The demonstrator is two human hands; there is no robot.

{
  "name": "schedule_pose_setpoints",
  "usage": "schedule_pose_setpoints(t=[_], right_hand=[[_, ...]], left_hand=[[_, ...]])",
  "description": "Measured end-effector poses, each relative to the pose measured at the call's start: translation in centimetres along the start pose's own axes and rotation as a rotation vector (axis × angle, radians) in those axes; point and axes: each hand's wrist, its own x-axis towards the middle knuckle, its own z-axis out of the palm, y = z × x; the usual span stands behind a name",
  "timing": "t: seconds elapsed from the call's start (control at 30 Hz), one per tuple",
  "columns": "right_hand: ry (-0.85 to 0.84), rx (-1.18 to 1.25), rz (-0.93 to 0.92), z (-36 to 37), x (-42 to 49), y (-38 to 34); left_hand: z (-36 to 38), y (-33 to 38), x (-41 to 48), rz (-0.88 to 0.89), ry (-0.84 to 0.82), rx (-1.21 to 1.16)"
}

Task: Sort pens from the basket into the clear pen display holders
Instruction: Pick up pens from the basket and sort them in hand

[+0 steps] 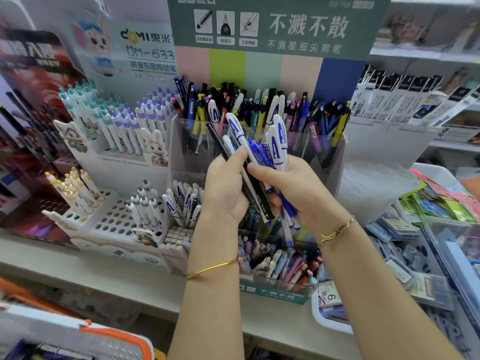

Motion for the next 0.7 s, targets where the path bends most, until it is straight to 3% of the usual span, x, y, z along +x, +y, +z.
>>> schedule_pose_setpoints(t=[0.2,0.3,0.7], right_hand=[[0.179,-0.075,-0.123,-0.8,0.5,-0.4],[0.216,-0.121,-0.174,-0.9,0.9,-1.1],[0.113,-0.147,-0.071,-0.5,1.9,-1.6]], left_hand=[[-0.7,0.3,0.2,-0.014,-0.042,-0.076],[-1.2,0.5,0.0,-0.058,-0.124,-0.004],[-2.3,1.5,-0.6,-0.097,-0.243,0.236]])
